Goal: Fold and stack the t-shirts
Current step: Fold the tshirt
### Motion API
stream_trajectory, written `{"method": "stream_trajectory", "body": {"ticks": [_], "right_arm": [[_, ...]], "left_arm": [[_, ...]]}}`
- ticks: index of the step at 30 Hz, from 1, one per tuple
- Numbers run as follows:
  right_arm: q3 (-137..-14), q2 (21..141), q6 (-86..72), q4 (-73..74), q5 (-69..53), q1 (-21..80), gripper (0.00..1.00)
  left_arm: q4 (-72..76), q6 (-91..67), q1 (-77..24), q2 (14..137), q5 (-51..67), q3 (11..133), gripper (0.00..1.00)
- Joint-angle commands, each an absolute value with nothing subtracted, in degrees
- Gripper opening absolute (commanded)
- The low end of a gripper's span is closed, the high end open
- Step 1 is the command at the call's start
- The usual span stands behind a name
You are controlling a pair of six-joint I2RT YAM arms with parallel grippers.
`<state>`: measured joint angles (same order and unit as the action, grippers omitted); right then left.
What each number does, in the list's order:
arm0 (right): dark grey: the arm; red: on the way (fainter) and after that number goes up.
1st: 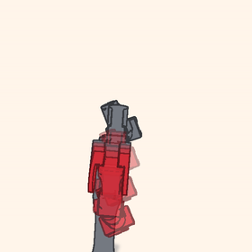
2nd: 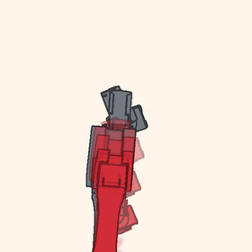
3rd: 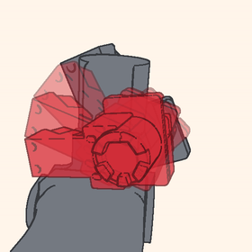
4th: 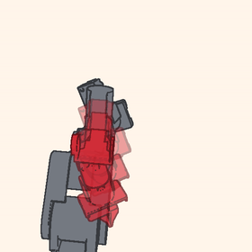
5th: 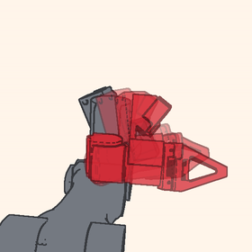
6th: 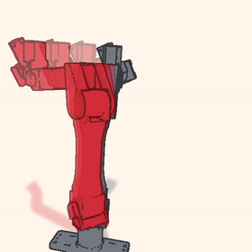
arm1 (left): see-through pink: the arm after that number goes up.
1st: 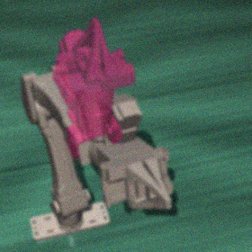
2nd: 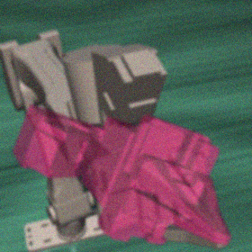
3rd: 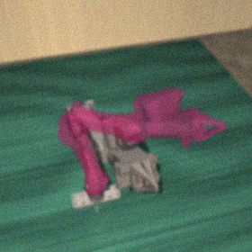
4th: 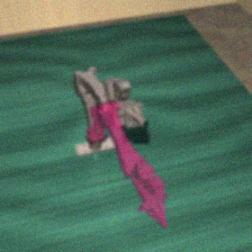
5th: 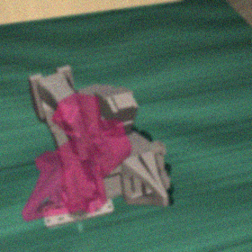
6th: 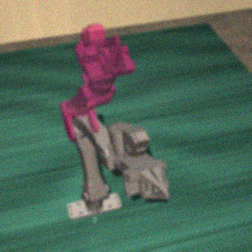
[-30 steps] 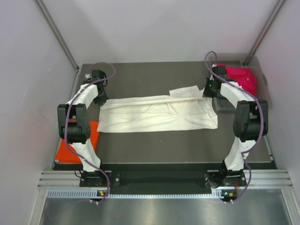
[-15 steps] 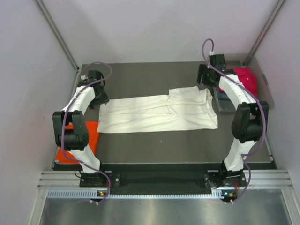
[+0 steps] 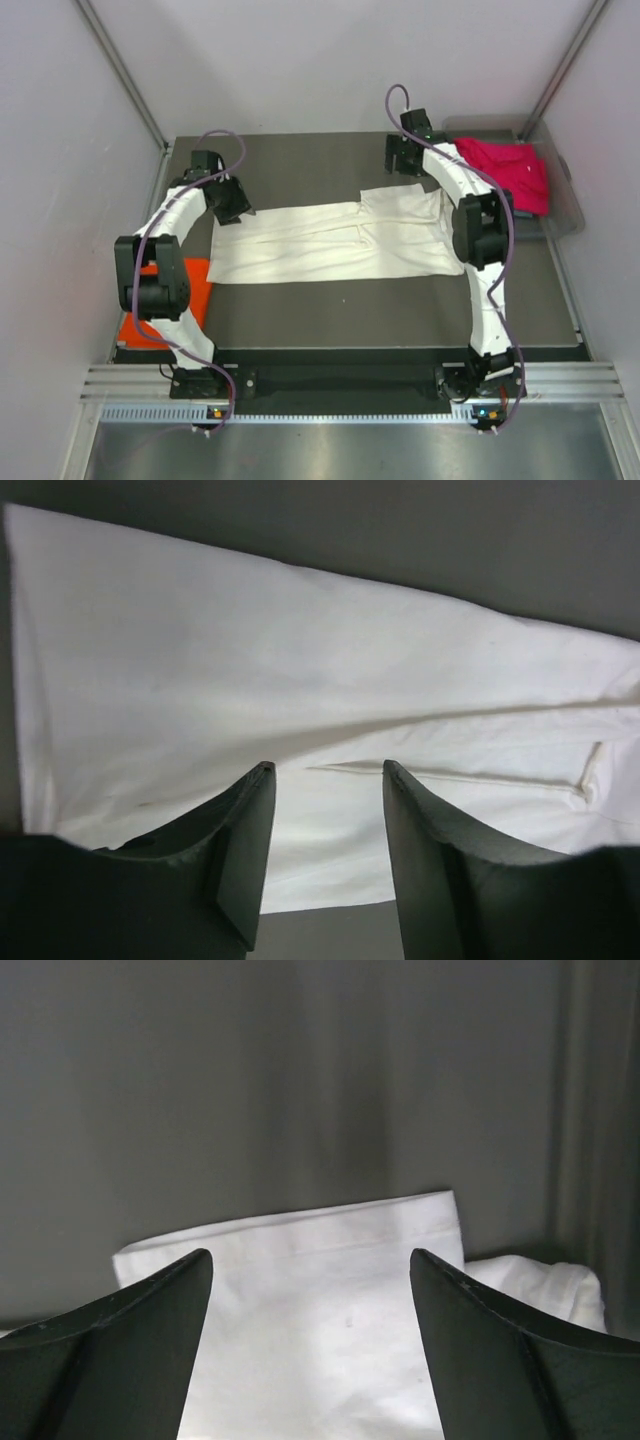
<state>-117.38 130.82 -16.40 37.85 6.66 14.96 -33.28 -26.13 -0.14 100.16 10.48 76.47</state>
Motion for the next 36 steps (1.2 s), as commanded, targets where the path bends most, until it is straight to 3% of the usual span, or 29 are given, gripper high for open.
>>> {"method": "stream_trajectory", "body": {"ticks": [1, 3, 7, 11, 17, 26, 31, 32, 36], "right_arm": [[-123.0, 132.7, -17.3, 42.2, 12.6, 15.2, 0.8], [-123.0, 133.6, -17.8, 42.8, 16.7, 15.3, 0.8], [-122.3, 134.7, -15.3, 41.6, 19.1, 14.8, 0.71], [-121.8, 135.7, -14.2, 40.6, 18.1, 13.7, 0.54], [-122.7, 137.5, -11.8, 39.5, 17.0, 12.6, 0.47], [-123.1, 139.9, -11.3, 38.1, 11.2, 11.2, 0.46], [-123.3, 140.9, -12.1, 38.0, 10.2, 10.7, 0.39], [-123.4, 141.1, -12.1, 38.0, 9.5, 10.6, 0.34], [-122.9, 140.7, -12.7, 38.0, 8.8, 10.4, 0.3]], "left_arm": [[-27.6, -28.4, -2.1, 101.3, 17.5, 74.7, 0.5], [-27.4, -28.9, -2.4, 101.7, 18.0, 74.5, 0.49], [-27.7, -28.8, -2.6, 102.0, 17.8, 74.4, 0.47], [-28.8, -28.0, -2.5, 101.6, 16.7, 74.2, 0.45], [-29.5, -27.2, -2.5, 101.3, 16.3, 73.6, 0.45], [-31.8, -27.7, -2.5, 100.2, 13.6, 73.5, 0.45], [-36.6, -30.5, -1.8, 100.3, 7.1, 75.7, 0.45], [-38.0, -31.6, -1.5, 100.1, 5.1, 75.8, 0.47], [-40.4, -36.5, -0.4, 96.3, -1.8, 75.2, 0.56]]}}
